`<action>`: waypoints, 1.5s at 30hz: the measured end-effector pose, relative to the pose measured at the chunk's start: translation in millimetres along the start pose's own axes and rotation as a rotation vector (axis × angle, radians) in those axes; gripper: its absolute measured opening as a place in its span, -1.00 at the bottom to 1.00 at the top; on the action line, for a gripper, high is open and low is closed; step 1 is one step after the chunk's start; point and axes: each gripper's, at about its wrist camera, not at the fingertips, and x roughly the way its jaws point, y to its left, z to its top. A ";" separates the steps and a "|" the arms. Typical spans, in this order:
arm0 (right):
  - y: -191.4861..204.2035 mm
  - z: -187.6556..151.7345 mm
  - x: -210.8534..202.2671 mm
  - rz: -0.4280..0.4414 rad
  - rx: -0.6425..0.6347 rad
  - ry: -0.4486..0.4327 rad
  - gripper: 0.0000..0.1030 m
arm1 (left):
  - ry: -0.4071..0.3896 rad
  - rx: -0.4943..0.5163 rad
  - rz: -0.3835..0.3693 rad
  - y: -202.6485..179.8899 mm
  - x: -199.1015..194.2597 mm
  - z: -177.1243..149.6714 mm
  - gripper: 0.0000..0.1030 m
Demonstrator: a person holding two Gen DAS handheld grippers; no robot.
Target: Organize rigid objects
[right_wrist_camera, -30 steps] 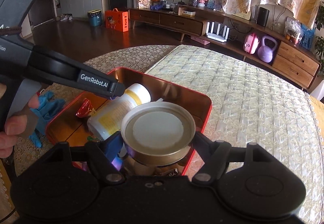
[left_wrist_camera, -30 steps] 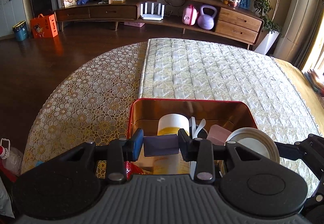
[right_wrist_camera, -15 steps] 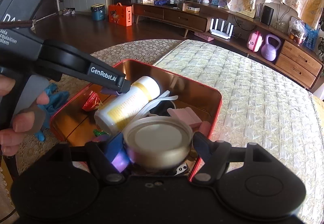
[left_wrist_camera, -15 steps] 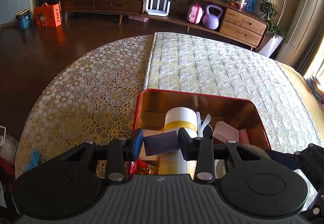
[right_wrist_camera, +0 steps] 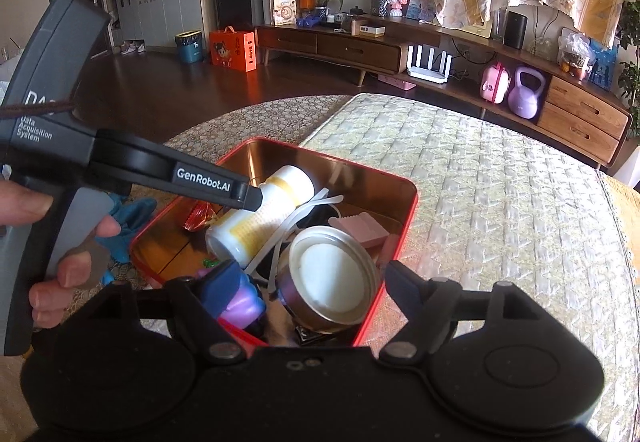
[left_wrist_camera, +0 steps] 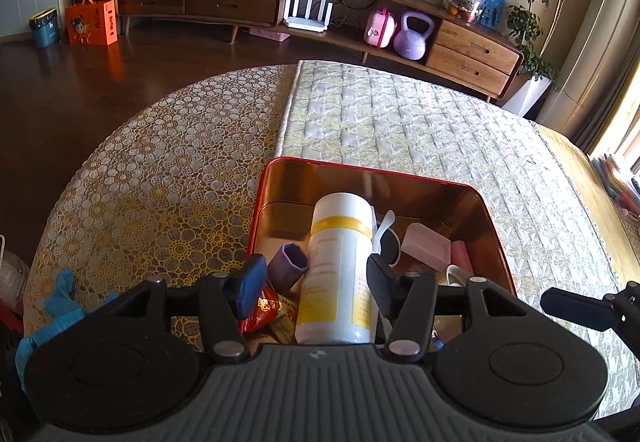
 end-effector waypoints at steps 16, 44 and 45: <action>-14.2 -22.2 -66.5 0.046 0.102 -0.099 0.91 | -0.120 0.139 -0.002 -24.3 -72.9 -34.4 0.40; -24.3 -53.4 -134.4 0.061 0.176 -0.253 1.00 | -0.195 0.165 -0.038 -50.9 -138.5 -91.9 0.94; -25.9 -53.1 -133.7 0.062 0.184 -0.252 1.00 | -0.198 0.166 -0.036 -52.1 -139.8 -93.8 0.95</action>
